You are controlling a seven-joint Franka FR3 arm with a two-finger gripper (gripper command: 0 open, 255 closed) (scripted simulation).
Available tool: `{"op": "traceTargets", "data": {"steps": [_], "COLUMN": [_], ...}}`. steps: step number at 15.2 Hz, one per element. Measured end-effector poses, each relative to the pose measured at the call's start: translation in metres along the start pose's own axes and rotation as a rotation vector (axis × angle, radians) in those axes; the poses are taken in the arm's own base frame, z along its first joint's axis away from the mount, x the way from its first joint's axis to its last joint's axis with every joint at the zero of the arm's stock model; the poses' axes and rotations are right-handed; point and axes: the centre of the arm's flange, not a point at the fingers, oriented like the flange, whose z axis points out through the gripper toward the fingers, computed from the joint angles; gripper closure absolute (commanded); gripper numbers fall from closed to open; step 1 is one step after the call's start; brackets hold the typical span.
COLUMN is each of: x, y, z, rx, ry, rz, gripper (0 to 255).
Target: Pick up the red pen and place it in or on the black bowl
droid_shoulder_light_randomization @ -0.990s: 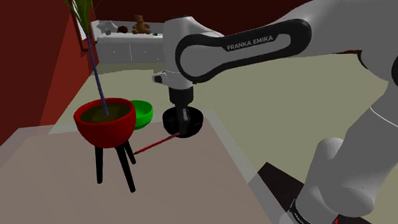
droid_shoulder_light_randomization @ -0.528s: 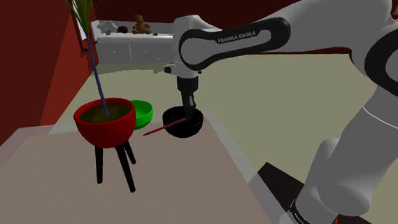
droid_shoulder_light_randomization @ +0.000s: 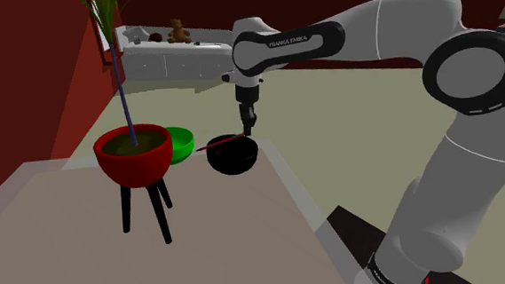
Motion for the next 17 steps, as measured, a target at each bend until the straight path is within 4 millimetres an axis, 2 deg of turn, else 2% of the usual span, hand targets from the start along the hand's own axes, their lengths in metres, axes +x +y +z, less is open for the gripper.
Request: {"op": "traceTargets", "data": {"steps": [3, 4, 17], "x": [-0.021, -0.024, -0.023], "y": [0.037, 0.042, 0.049], "z": [-0.001, 0.0, 0.065], "rx": [0.0, 0.0, 0.0], "ry": [0.0, 0.0, -0.001], "rz": [0.0, 0.0, -0.001], "gripper": [255, 255, 255]}}
